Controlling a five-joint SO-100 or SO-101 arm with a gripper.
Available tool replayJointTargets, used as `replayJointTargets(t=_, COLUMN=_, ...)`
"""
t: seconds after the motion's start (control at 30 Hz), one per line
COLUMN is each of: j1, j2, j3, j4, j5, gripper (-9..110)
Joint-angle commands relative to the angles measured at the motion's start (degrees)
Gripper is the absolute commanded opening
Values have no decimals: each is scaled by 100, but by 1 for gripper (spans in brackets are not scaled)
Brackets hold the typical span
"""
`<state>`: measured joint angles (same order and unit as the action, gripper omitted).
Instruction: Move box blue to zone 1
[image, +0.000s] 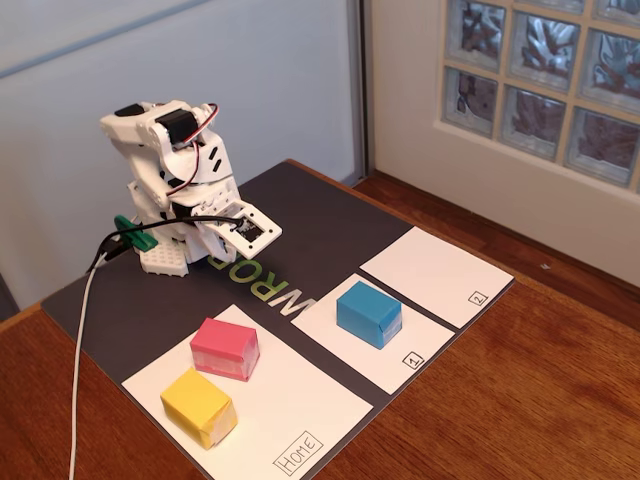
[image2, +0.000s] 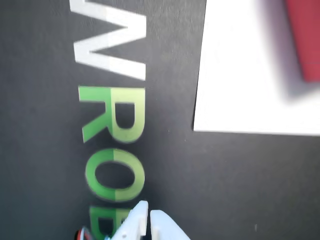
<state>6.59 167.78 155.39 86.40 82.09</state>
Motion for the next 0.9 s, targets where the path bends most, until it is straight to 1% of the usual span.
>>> replayJointTargets(t=0.0, j1=-18, j2=114, j3=149, j4=-44, j5=26, gripper=0)
replayJointTargets(t=0.2, j1=-158, j2=1107, j3=677, j4=35, j5=18, gripper=0)
replayJointTargets(t=0.37, j1=-334, j2=1292, j3=844, j4=-88, j5=44, gripper=0)
replayJointTargets(t=0.47, j1=-563, j2=2355, j3=1266, j4=-35, j5=53, gripper=0)
replayJointTargets(t=0.67, j1=-563, j2=2355, j3=1345, j4=-53, j5=123, gripper=0)
replayJointTargets(t=0.87, j1=-615, j2=2355, j3=1617, j4=-132, j5=413, gripper=0)
